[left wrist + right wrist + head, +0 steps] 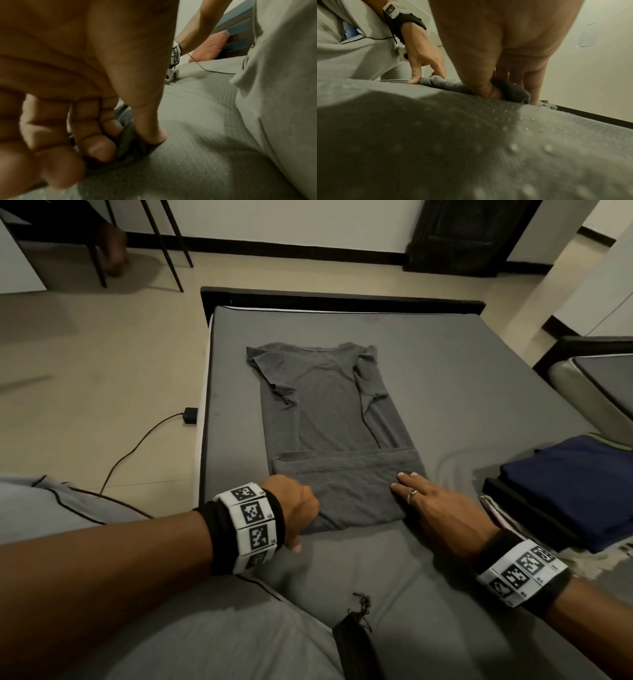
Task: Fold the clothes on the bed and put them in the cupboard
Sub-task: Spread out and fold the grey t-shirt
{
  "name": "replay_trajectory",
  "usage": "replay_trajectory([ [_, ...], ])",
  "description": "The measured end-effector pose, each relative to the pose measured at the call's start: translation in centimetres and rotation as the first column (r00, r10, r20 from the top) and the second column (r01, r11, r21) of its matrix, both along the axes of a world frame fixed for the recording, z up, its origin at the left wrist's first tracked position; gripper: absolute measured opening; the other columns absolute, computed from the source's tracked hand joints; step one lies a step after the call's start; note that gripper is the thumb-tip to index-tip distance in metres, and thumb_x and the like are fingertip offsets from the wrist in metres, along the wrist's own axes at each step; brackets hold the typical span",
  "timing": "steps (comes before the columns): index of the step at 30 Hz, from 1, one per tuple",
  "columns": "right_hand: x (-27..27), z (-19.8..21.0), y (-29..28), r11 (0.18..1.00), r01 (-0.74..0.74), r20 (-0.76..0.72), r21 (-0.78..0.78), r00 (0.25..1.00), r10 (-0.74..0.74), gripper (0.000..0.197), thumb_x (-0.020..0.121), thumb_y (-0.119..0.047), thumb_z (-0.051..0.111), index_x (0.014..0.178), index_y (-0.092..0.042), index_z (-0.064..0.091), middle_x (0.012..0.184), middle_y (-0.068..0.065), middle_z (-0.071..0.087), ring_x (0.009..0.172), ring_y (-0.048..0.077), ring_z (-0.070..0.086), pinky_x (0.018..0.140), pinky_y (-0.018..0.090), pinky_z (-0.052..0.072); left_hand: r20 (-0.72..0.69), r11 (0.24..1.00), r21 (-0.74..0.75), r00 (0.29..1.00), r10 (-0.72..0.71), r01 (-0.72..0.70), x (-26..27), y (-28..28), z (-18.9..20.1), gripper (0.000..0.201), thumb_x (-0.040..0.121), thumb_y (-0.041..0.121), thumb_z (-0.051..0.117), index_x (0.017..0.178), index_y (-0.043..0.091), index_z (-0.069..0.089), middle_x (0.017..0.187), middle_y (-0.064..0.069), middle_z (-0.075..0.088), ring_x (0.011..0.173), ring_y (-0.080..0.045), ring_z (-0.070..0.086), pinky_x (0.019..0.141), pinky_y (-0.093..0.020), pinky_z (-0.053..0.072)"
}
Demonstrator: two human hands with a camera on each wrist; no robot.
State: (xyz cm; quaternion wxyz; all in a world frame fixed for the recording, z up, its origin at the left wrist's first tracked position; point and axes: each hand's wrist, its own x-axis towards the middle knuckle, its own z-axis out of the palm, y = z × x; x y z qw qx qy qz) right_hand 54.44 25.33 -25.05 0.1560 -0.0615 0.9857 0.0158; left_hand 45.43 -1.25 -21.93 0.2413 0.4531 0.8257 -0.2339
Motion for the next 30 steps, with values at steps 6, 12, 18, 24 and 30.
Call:
replay_trajectory([
  [6,-0.2,0.0,1.2,0.999,-0.01,0.017,-0.038,1.0,0.011,0.062,0.105,-0.023,0.042,0.161,-0.023,0.013,0.168,-0.001,0.008,0.153,0.016,0.015,0.122,0.034,0.026,-0.067,0.995,0.068,0.996,-0.067,0.071,0.4,-0.3,0.8,0.027,0.1,0.008,0.045,0.12,0.004,0.064,0.122,-0.014,0.064,0.108,-0.032,0.065,0.086,-0.037,0.052],
  [12,-0.1,0.4,1.2,1.0,-0.003,0.006,-0.02,1.0,0.003,0.063,0.104,-0.023,0.043,0.161,-0.025,0.014,0.168,-0.003,0.009,0.153,0.015,0.018,0.12,0.035,0.03,-0.059,0.999,0.024,0.998,-0.023,0.024,0.4,-1.3,0.5,0.027,0.101,0.011,0.046,0.119,0.006,0.065,0.121,-0.011,0.066,0.108,-0.031,0.066,0.081,-0.034,0.05],
  [18,0.1,0.0,0.3,0.998,-0.046,-0.094,0.054,0.994,0.051,0.071,0.094,-0.039,0.054,0.158,-0.027,0.027,0.165,0.002,0.023,0.152,0.024,0.022,0.123,0.041,0.024,-0.076,1.0,0.017,0.997,-0.011,0.013,0.7,-0.7,-0.1,0.1,0.062,0.073,0.076,0.133,0.01,0.044,0.13,-0.011,0.046,0.115,-0.03,0.046,0.093,-0.043,0.045],
  [24,-1.1,-0.5,-0.2,0.999,-0.049,-0.028,-0.009,0.998,0.049,0.087,0.096,-0.027,0.058,0.161,-0.025,0.001,0.168,0.004,-0.004,0.155,0.026,0.001,0.126,0.042,0.01,-0.055,0.968,0.112,0.971,0.231,-0.224,0.5,-0.1,-1.8,0.086,0.085,0.054,0.068,0.144,0.003,0.029,0.154,-0.028,0.02,0.138,-0.046,0.031,0.108,-0.054,0.04],
  [30,-2.5,-0.7,-1.3,0.999,-0.044,0.057,0.03,0.997,0.042,0.086,0.099,-0.021,0.054,0.16,-0.018,-0.006,0.167,0.013,-0.01,0.154,0.032,0.0,0.124,0.044,0.015,-0.035,0.975,-0.002,0.975,0.221,-0.222,0.3,0.2,-2.5,0.055,0.106,0.016,0.018,0.156,0.0,0.003,0.161,-0.031,-0.001,0.147,-0.05,0.013,0.117,-0.059,0.02],
])
